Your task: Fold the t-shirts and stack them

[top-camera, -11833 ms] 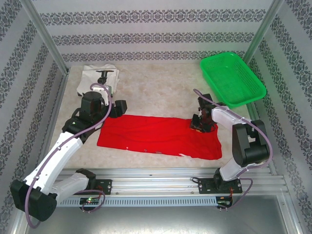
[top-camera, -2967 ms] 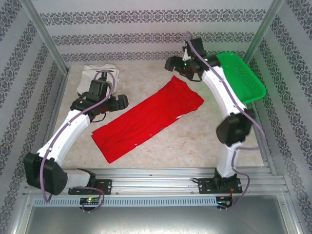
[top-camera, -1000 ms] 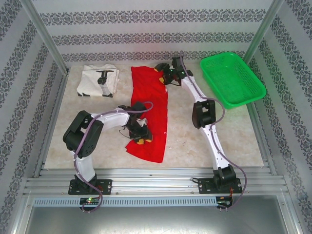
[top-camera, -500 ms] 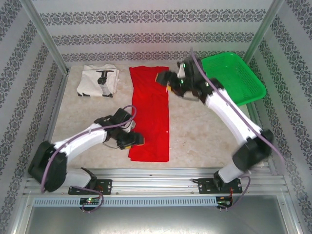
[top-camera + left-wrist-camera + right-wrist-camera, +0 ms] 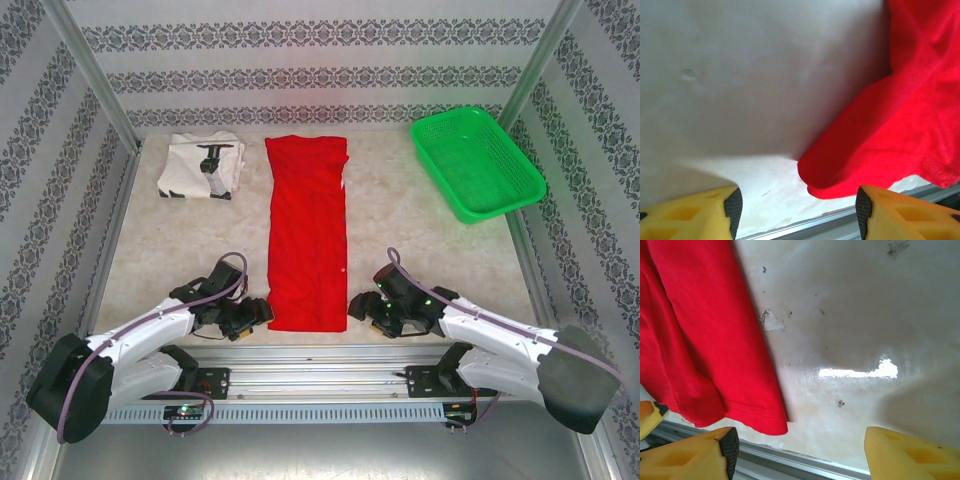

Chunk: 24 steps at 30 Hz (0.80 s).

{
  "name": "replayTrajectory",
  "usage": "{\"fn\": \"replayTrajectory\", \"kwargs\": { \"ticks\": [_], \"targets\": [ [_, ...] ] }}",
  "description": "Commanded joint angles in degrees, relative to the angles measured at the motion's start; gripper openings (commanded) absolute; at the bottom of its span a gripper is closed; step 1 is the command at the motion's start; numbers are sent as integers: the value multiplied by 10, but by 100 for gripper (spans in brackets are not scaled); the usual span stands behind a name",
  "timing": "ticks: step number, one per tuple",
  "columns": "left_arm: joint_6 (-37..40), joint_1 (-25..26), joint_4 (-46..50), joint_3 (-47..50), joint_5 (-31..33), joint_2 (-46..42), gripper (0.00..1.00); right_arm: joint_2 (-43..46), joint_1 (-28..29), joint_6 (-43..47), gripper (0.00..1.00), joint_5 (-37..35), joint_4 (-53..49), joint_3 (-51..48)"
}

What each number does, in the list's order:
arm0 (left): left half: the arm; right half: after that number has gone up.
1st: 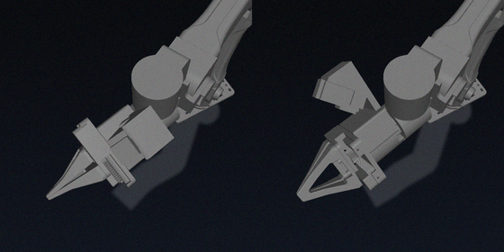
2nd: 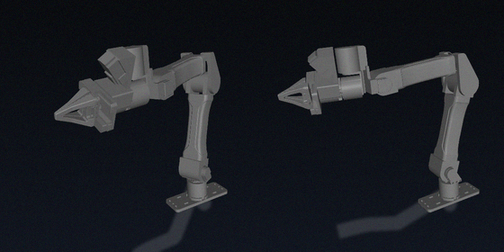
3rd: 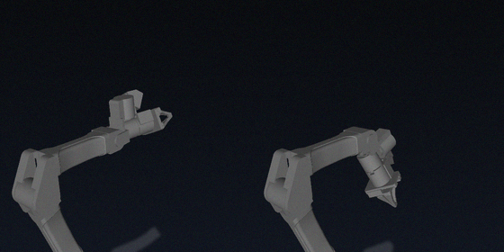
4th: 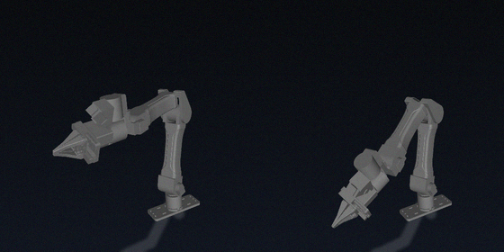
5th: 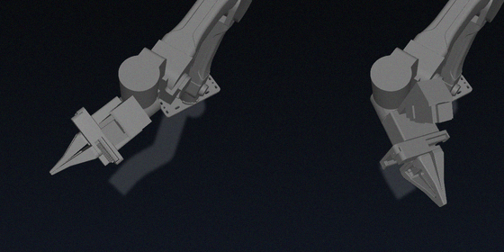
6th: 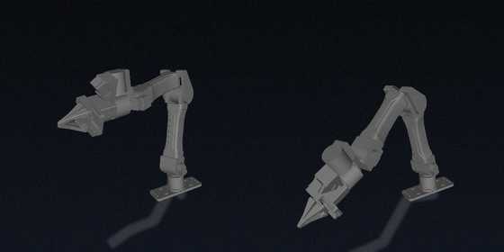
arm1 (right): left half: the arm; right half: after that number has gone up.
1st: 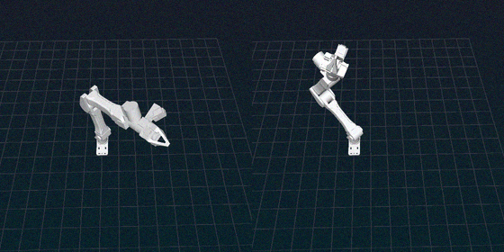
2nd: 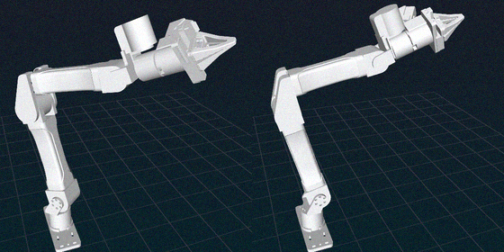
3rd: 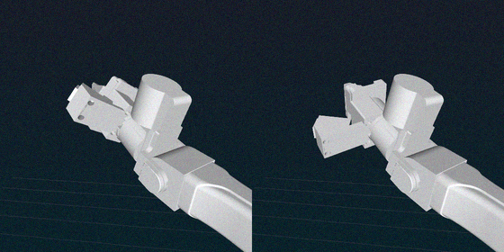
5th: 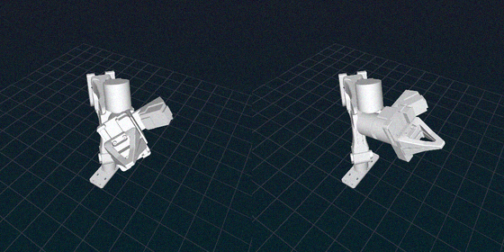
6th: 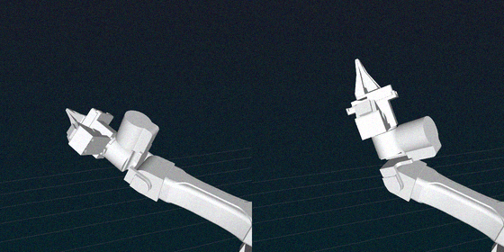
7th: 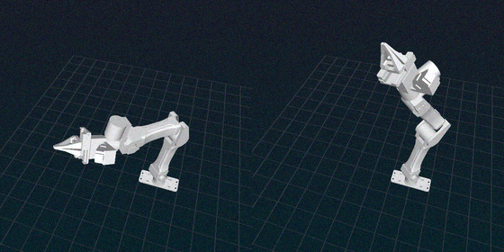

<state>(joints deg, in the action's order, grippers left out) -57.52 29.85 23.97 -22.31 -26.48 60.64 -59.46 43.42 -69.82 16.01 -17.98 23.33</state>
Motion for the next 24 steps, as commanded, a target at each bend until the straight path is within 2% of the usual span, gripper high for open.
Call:
{"fn": "replayTrajectory", "kwargs": {
  "ticks": [1, 5, 12, 19, 24],
  "targets": [
    [-37, -1, -162, 20, 5, 20, 63, 5, 11, -32, 67, 8, 80, -22],
    [-62, 1, -237, 28, -11, 40, 60, -19, 17, -34, 67, 16, 111, -29],
    [-65, 9, -251, 10, -29, 47, 58, -99, 34, -27, 66, 30, 143, 3],
    [-62, 10, -241, -21, -53, 47, 57, -147, 49, -29, 65, 28, 150, 33],
    [-56, 10, -209, -34, -60, 32, 56, -177, 58, -12, 64, 35, 103, 74]
  ]
}}
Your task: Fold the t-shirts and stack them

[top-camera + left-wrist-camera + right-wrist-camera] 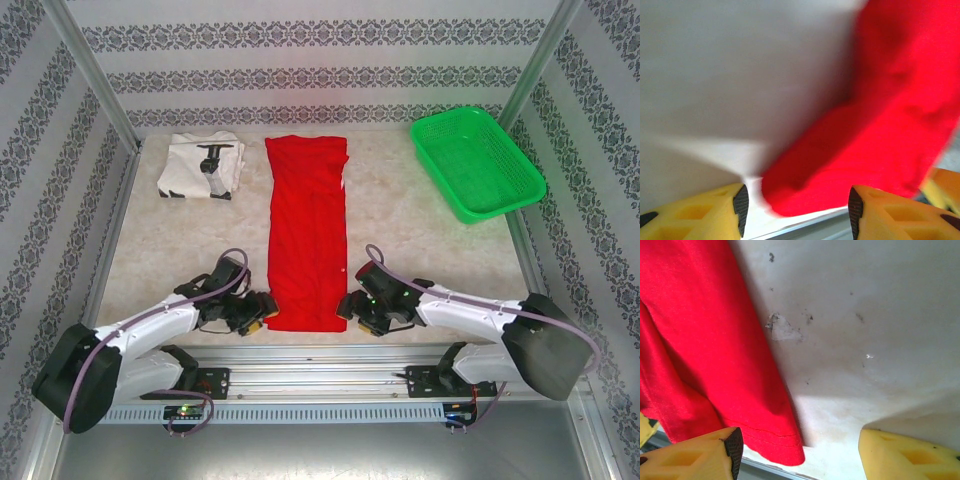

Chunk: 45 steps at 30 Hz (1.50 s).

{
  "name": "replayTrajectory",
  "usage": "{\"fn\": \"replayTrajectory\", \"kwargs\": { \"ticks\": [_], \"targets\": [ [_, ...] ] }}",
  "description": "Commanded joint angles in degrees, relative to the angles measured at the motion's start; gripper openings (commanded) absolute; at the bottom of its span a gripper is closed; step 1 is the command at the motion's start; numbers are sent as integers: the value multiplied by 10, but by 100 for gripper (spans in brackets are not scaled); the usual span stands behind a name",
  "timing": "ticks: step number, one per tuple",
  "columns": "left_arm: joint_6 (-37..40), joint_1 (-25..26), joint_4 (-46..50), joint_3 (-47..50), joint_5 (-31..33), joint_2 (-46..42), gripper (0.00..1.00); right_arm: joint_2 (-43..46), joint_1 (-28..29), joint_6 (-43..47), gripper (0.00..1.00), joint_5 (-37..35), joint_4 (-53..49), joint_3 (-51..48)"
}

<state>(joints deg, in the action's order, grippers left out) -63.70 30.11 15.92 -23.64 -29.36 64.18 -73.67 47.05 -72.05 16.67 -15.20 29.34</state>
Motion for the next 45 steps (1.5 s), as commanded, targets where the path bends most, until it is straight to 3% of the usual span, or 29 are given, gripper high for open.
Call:
{"fn": "replayTrajectory", "kwargs": {
  "ticks": [1, 9, 20, 35, 45],
  "targets": [
    [4, 7, -123, -22, -32, -10, 56, -37, 22, 9, 64, 30, 71, 17],
    [13, 8, -67, -2, -29, -29, 51, -58, 23, 10, 64, 42, 59, 26],
    [34, 7, 128, 14, 36, -140, 52, -84, 31, 5, 63, 52, 75, 41],
    [27, 8, -50, -2, 12, -1, 54, -138, 61, 6, 54, 68, 39, 119],
    [31, 13, -56, -14, -11, 24, 48, -182, 74, 9, 51, 92, -1, 181]
  ]
}}
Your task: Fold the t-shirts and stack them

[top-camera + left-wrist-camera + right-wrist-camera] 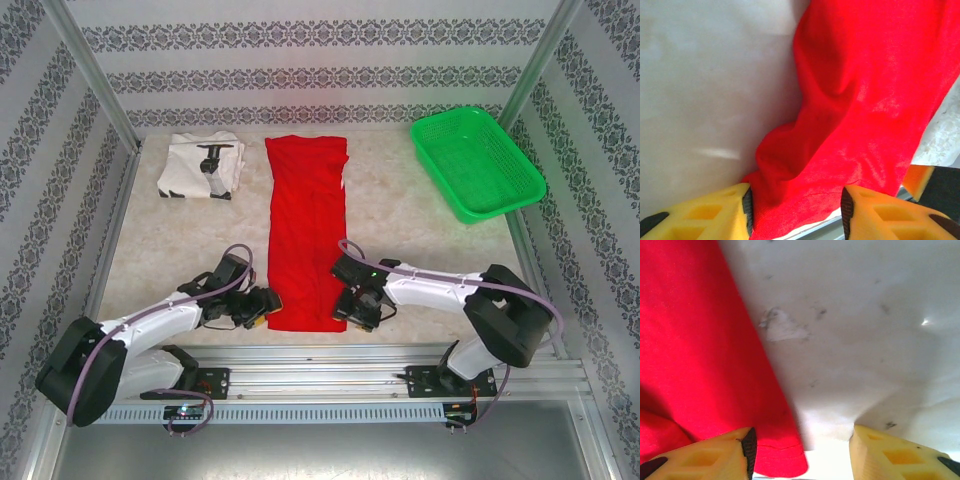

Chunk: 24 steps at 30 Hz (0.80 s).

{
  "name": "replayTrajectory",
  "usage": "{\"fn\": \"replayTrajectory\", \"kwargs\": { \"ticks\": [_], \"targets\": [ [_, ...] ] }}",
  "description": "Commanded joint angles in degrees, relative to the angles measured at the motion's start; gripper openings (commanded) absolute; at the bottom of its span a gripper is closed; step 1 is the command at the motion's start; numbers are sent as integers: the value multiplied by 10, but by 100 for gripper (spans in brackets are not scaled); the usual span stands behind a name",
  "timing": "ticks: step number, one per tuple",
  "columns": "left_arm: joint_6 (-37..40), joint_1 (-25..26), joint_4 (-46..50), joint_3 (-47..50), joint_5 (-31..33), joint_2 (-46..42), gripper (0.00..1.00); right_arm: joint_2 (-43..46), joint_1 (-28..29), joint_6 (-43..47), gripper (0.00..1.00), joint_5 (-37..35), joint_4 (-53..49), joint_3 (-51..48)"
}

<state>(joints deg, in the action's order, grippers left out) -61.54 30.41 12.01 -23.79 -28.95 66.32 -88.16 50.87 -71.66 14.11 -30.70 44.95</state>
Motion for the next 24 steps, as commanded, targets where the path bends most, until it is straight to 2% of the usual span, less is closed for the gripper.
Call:
{"fn": "replayTrajectory", "kwargs": {
  "ticks": [1, 5, 10, 15, 24],
  "targets": [
    [8, 11, -16, -11, -18, -1, 46, -40, 38, 3, 51, 120, 151, 30],
    [6, 16, -15, 2, -20, -12, 39, -52, 46, 0, 49, 122, 140, 41],
    [-2, 18, -26, 21, -23, -18, 26, -53, 45, -3, 35, 113, 134, 27],
    [-3, 18, -23, 17, -21, -28, 14, -23, 42, -1, 31, 87, 105, 19],
    [-4, 24, -44, 13, -29, -11, 10, 25, 12, 2, 32, 62, 94, -37]
  ]
}}
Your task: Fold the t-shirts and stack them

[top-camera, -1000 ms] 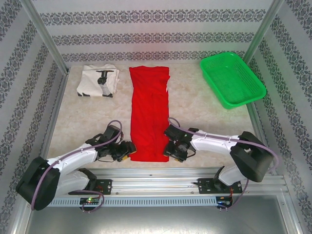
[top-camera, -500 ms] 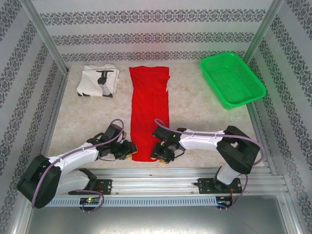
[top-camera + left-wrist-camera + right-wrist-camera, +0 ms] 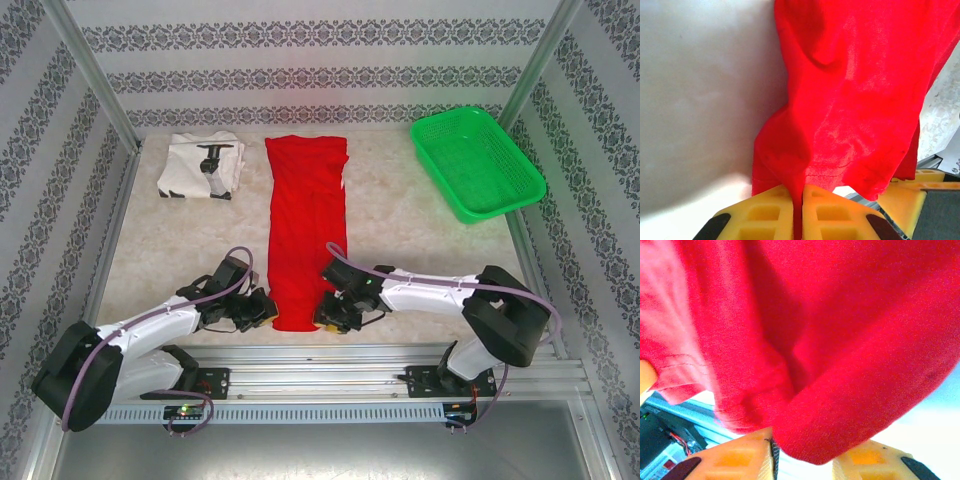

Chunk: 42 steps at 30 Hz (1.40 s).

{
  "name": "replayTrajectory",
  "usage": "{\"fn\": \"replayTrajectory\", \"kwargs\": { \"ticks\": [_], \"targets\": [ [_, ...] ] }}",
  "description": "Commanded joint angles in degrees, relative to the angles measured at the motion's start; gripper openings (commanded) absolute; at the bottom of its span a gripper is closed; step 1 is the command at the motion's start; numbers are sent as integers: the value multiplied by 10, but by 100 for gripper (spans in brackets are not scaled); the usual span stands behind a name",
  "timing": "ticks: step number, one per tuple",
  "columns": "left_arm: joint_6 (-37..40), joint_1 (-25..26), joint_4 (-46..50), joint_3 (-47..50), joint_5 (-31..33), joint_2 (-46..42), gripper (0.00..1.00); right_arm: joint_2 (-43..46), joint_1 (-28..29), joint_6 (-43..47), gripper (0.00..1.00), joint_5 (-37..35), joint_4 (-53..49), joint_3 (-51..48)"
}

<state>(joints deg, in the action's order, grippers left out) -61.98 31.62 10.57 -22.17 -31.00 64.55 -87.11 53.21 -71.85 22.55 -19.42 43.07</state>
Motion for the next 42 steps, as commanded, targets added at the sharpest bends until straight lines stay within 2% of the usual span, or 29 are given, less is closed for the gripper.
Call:
{"fn": "replayTrajectory", "kwargs": {
  "ticks": [1, 5, 7, 10, 13, 18, 23, 31, 34, 42],
  "targets": [
    [-1, 12, -32, -2, -9, 11, 10, 16, -16, 6, 32, -22, -19, -22],
    [-3, 18, -41, -3, -7, 18, 10, 6, -23, 14, 29, -20, -7, -24],
    [-4, 20, -44, -3, -5, 19, 9, 1, -26, 20, 25, -27, -18, -21],
    [-4, 22, -42, -3, -5, 18, 0, 13, -35, 17, 11, -36, -9, -34],
    [-6, 23, -26, -7, 3, -5, 0, 27, -41, 18, 4, -36, 4, -40],
    [-15, 23, 25, -27, 27, -67, 0, 53, -47, 37, 0, -36, -38, -8],
    [-16, 16, 35, -64, 38, -67, 0, 69, -80, 72, 0, -33, -88, 50],
    [15, -59, 44, -152, 14, -14, 0, 45, -170, 157, 0, -1, -143, 155],
    [38, -94, 42, -193, -3, 22, 0, 10, -196, 197, 0, 4, -178, 220],
    [75, -171, 25, -283, -39, 121, 0, -99, -252, 246, 0, 35, -192, 357]
  ]
}}
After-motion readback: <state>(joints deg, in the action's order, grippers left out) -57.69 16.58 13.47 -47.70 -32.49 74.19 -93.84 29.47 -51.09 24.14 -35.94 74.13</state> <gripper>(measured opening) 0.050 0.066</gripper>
